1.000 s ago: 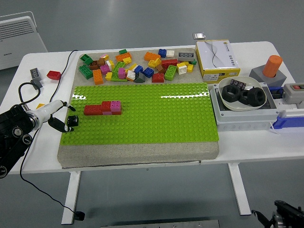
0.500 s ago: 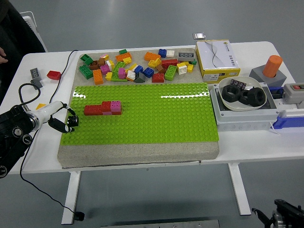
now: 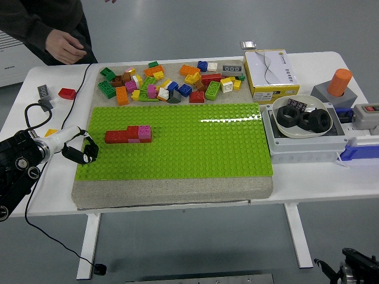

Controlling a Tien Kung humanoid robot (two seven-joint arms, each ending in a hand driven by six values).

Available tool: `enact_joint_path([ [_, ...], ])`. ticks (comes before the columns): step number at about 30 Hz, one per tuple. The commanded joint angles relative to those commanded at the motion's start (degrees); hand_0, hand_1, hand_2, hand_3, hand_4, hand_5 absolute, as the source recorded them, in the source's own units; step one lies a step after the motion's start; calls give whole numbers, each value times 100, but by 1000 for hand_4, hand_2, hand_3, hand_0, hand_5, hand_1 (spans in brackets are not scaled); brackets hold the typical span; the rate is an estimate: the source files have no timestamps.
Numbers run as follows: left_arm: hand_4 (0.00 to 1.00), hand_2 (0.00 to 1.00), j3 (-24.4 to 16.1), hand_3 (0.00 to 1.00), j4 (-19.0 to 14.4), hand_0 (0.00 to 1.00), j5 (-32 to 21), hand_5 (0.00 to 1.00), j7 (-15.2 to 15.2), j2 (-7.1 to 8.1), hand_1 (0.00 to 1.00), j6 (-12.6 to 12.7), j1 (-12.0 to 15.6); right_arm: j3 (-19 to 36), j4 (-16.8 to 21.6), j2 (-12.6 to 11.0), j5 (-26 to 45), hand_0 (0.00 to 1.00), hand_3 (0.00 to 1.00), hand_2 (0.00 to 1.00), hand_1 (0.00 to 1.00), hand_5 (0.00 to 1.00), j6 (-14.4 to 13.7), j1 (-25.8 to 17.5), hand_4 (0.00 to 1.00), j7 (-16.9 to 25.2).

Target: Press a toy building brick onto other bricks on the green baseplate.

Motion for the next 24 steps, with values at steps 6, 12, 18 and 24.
enact_joint_path([
  [6, 728, 948, 23, 555, 45, 998, -25, 178, -1, -2, 992, 1, 5, -17, -5, -2, 22, 575, 855, 687, 603, 998, -2, -6, 981, 0],
  [12, 644, 947, 31, 556, 71, 998, -11, 119, -43, -1, 994, 57, 3, -27, -9, -4, 32, 575, 854, 687, 605, 998, -3, -7, 981, 0],
  [18, 544, 939, 53, 546, 72, 998, -31, 25, -113, 2, 987, 103, -21, -38, -11, -7, 46, 575, 853, 686, 603, 998, -7, 4, 984, 0],
  [24, 558, 921, 84, 483, 80, 998, -88, 2, -189, -8, 980, 184, -36, -46, -17, -9, 54, 577, 851, 686, 602, 998, -7, 11, 983, 0],
])
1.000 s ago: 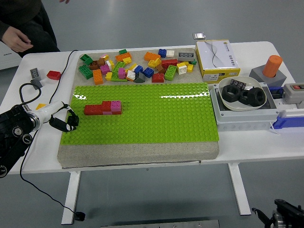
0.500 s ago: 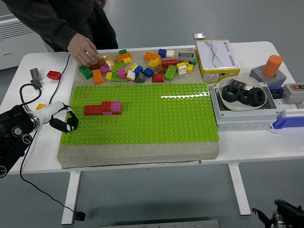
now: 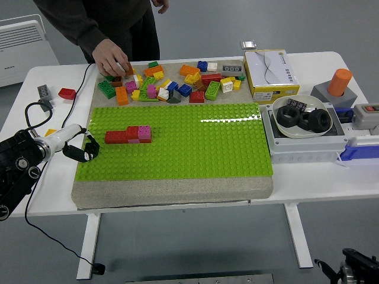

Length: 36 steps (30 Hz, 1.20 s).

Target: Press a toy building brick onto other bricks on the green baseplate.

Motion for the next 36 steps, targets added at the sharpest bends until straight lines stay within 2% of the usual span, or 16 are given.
enact_joint_path([
  [4, 558, 921, 5, 483, 15, 998, -26, 2, -23, -8, 980, 31, -5, -1, -4, -1, 0, 577, 851, 686, 602, 998, 2, 3, 983, 0],
  [5, 637, 919, 3, 470, 15, 998, -30, 2, -27, -9, 980, 35, -6, -1, -4, -1, -1, 576, 850, 685, 603, 998, 2, 4, 983, 0],
  [15, 642, 919, -119, 471, -82, 998, -25, 2, 13, -88, 979, -7, -54, 5, -3, -2, -14, 578, 849, 686, 604, 998, 6, 11, 984, 0],
  [22, 656, 915, -459, 471, -228, 998, 78, 2, 137, -310, 977, -103, 15, 12, -1, -4, -29, 576, 847, 685, 603, 998, 10, 14, 985, 0],
  [27, 666, 915, -680, 472, -330, 998, 132, 12, 232, -532, 973, -151, 49, 28, 2, -9, -60, 576, 847, 684, 603, 998, 16, 17, 986, 0],
  [36, 672, 911, -700, 474, -146, 998, 155, 15, 238, -763, 972, -87, -127, 65, 3, -15, -132, 577, 845, 682, 603, 998, 32, 46, 987, 0],
])
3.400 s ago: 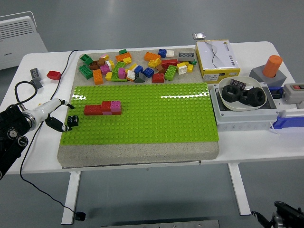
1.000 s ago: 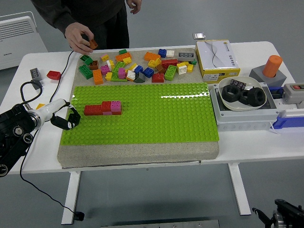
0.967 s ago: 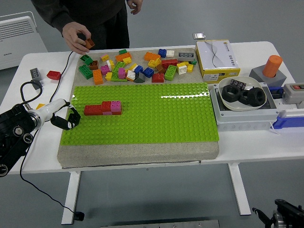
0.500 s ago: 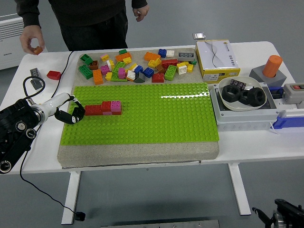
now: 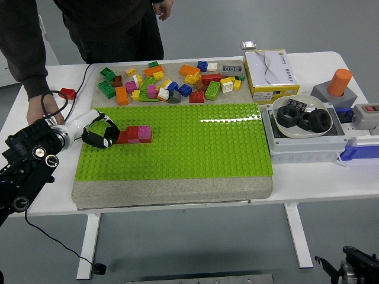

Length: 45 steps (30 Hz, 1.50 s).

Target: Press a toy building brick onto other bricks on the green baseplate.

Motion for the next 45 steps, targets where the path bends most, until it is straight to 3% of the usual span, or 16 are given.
enact_joint_path([
  [12, 665, 909, 232, 478, 337, 998, -105, 22, -42, -171, 972, 112, -260, 89, -6, 4, -174, 577, 845, 681, 603, 998, 50, 67, 990, 0],
  [31, 658, 907, 531, 478, 840, 998, -342, 30, -163, -236, 965, 285, -515, 148, -29, 6, -302, 578, 838, 680, 602, 998, 100, 119, 990, 0],
  [45, 637, 905, 619, 481, 981, 998, -431, 32, -220, -243, 962, 363, -559, 152, -42, 4, -317, 578, 837, 677, 602, 998, 109, 131, 993, 0],
])
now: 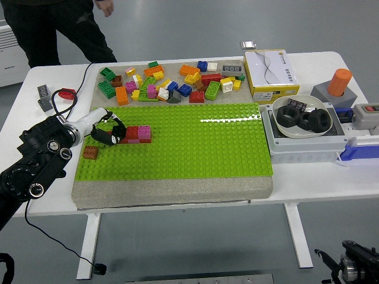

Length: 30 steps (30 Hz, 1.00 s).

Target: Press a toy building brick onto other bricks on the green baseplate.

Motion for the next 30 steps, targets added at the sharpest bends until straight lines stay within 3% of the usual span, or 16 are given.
enact_joint_path([
  [8, 634, 904, 47, 481, 21, 998, -42, 33, -32, -9, 958, 32, -12, 2, -4, 1, -1, 578, 837, 677, 602, 998, 3, 13, 993, 0],
  [9, 540, 905, 52, 505, 24, 997, -44, 16, -36, -9, 958, 37, -11, 2, -7, 2, 0, 578, 836, 676, 602, 998, 5, 14, 994, 0],
  [30, 552, 912, 112, 574, 50, 995, -72, 15, -85, -6, 958, 81, -10, 28, -11, 0, -42, 578, 834, 674, 601, 998, 16, 30, 994, 0],
])
